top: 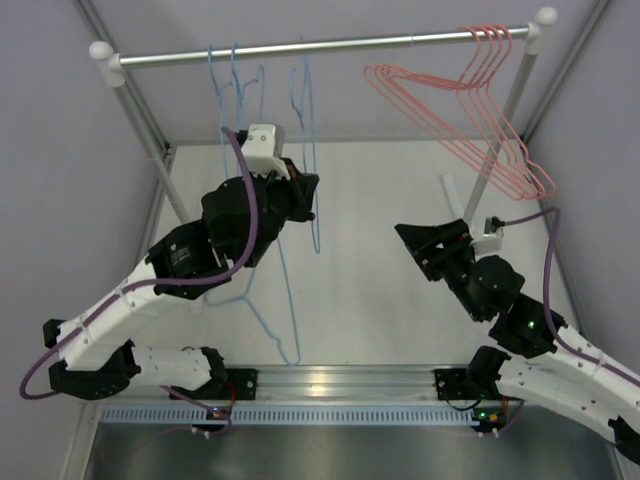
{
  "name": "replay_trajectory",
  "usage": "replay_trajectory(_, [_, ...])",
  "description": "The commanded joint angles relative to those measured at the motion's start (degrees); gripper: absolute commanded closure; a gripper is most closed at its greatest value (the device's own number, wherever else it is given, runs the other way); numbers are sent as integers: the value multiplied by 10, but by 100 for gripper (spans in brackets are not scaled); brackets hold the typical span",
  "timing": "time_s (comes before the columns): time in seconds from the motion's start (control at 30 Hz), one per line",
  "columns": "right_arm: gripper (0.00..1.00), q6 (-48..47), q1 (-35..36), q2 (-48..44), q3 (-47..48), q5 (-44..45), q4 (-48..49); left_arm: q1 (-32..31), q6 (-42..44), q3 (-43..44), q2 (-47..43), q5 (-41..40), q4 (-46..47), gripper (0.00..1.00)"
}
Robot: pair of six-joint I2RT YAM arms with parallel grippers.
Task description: Organize the hangers
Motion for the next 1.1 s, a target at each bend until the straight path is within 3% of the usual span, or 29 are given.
replay_trajectory(0.0, [23, -18, 8, -2, 27, 2, -5, 46, 16, 52, 16, 82, -18, 100])
replay_trajectory(0.23, [23, -22, 8, -3, 30, 7, -8, 128, 15, 117, 59, 157, -47, 100])
replay_trajectory(0.67, [23, -30, 8, -2, 41, 9, -11, 244, -9, 142, 88, 241, -62, 100])
replay_trajectory(1.07, [21, -32, 8, 6, 43, 10, -15, 289, -16, 136, 91, 276, -64, 100])
